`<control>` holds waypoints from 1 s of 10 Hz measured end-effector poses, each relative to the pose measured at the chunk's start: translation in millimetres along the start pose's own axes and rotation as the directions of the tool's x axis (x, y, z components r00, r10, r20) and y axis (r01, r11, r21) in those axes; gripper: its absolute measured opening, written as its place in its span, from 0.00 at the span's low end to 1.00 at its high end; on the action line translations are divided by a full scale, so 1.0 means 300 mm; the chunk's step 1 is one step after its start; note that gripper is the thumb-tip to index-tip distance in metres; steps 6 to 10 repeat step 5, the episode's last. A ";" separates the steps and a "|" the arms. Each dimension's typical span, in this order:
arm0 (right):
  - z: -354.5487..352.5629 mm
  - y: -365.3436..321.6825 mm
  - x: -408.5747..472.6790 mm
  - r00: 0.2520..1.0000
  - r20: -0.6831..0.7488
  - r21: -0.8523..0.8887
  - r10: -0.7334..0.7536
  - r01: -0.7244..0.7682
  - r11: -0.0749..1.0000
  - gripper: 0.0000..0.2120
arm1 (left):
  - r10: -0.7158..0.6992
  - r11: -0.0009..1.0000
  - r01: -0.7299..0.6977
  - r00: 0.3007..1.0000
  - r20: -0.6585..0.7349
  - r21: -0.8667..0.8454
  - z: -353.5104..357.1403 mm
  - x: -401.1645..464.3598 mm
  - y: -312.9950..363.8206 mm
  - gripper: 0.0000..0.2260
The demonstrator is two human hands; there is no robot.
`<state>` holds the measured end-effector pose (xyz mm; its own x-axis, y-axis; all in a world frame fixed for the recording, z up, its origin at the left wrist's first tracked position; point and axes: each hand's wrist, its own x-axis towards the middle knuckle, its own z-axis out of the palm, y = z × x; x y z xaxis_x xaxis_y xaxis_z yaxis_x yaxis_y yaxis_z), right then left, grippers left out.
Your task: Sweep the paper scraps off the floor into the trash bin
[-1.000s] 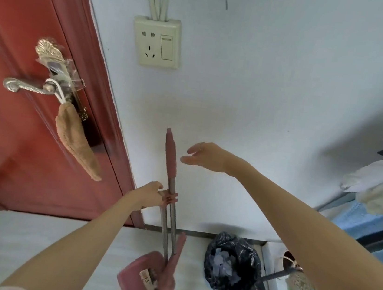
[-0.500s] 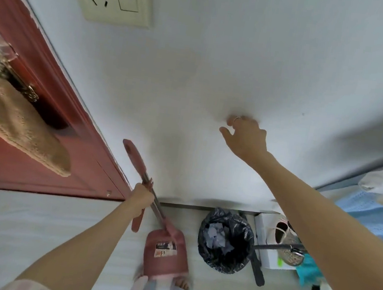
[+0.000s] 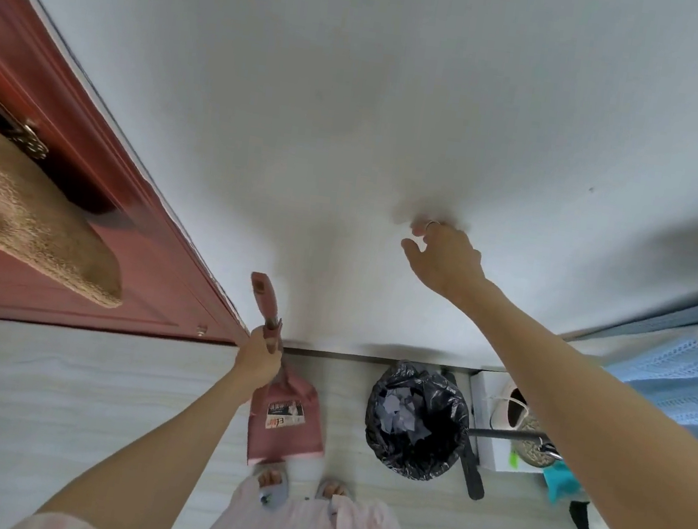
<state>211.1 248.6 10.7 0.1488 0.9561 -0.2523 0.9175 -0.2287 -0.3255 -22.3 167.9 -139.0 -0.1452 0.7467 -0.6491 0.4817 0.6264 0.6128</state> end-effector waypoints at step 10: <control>-0.026 -0.026 -0.021 0.996 0.065 0.030 -0.068 0.066 0.997 0.19 | 0.034 0.996 -0.038 0.999 0.042 0.077 -0.138 0.043 0.006 0.15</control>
